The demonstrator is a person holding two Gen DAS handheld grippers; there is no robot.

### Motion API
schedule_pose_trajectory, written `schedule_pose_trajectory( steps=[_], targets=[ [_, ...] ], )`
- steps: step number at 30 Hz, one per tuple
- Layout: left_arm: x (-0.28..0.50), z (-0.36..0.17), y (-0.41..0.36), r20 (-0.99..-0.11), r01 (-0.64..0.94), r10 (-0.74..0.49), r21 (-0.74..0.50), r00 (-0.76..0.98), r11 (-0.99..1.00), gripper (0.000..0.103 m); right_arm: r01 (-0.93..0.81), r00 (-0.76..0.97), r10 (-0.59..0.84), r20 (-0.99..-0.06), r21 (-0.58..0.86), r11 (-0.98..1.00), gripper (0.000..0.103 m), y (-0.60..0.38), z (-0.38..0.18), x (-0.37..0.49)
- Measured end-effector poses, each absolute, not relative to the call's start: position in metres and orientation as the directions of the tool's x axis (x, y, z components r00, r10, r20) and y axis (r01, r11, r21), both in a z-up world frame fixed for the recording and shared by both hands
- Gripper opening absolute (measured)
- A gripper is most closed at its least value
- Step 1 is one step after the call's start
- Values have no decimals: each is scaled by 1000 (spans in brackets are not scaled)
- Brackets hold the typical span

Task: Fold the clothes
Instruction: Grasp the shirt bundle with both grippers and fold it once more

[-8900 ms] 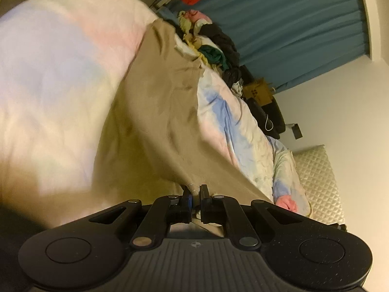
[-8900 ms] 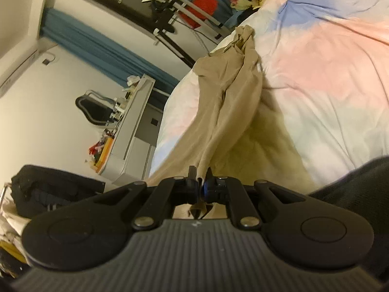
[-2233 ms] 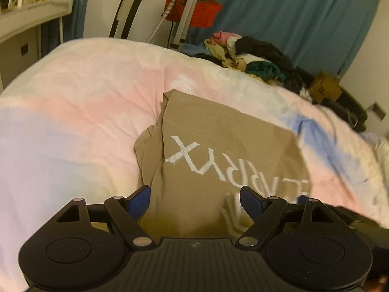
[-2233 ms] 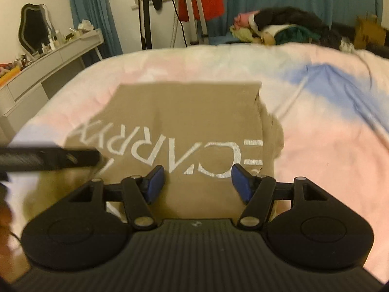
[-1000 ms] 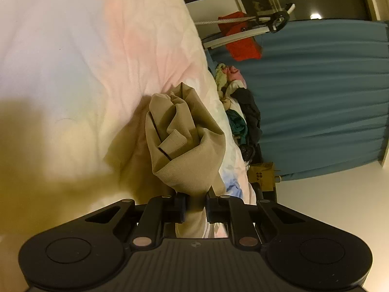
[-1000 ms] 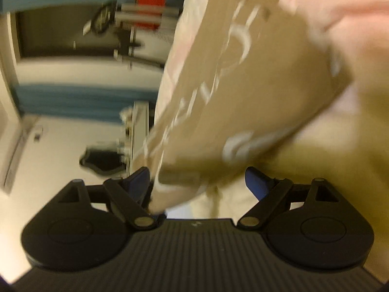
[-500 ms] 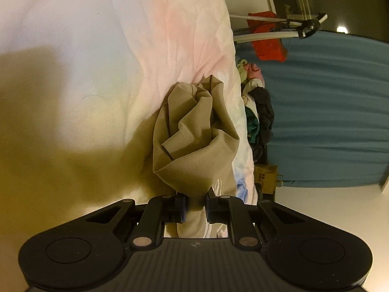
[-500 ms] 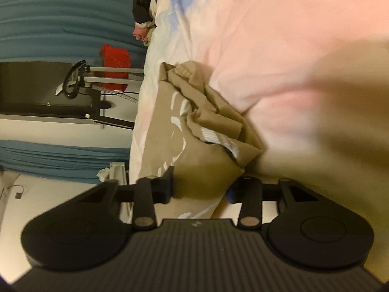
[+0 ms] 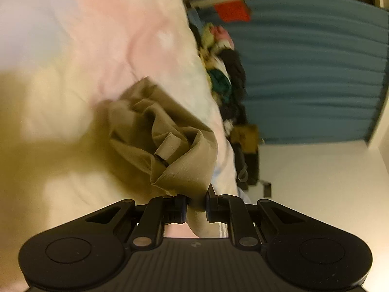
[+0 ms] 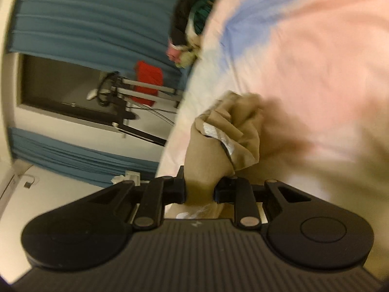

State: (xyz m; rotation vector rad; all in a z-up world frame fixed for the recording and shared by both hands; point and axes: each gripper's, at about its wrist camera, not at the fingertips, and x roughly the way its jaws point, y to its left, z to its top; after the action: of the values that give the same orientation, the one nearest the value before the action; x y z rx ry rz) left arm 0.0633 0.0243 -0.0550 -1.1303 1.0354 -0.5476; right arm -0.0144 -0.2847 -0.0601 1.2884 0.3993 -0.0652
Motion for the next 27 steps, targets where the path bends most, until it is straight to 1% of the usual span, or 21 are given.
schedule_pose_trajectory(
  steps=[2, 5, 7, 11, 15, 18, 20, 21, 24, 27],
  targets=[
    [72, -40, 7, -398, -111, -814, -914, 423, 389, 15, 254, 936, 162, -314, 917, 307, 24, -300, -42, -22],
    [100, -16, -33, -439, -71, -805, -890, 399, 450, 15, 273, 935, 138, -328, 910, 311, 24, -338, -28, -4],
    [128, -1, -69, -463, -52, -795, -874, 392, 484, 15, 287, 933, 122, -338, 905, 313, 23, -364, -18, 8],
    [188, 27, -147, -503, 38, -782, -832, 369, 553, 15, 308, 934, 69, -351, 889, 340, 23, -418, 2, 43],
    [247, 57, -213, -476, 114, -779, -820, 408, 561, 15, 292, 949, -17, -316, 855, 428, 23, -470, 33, 95],
    [278, 67, -253, -418, 184, -784, -819, 460, 544, 15, 268, 961, -76, -266, 831, 488, 23, -502, 47, 125],
    [289, 60, -274, -396, 245, -773, -790, 497, 562, 15, 267, 963, -105, -249, 820, 506, 23, -516, 39, 137],
    [288, 49, -279, -401, 264, -765, -771, 505, 579, 15, 276, 960, -114, -254, 817, 506, 23, -522, 29, 140],
    [282, -4, -288, -471, 304, -733, -695, 491, 651, 14, 349, 935, -113, -335, 822, 450, 23, -528, -30, 141],
    [266, -67, -282, -582, 332, -681, -599, 445, 729, 13, 455, 880, -67, -470, 796, 398, 24, -517, -103, 127]
  ],
)
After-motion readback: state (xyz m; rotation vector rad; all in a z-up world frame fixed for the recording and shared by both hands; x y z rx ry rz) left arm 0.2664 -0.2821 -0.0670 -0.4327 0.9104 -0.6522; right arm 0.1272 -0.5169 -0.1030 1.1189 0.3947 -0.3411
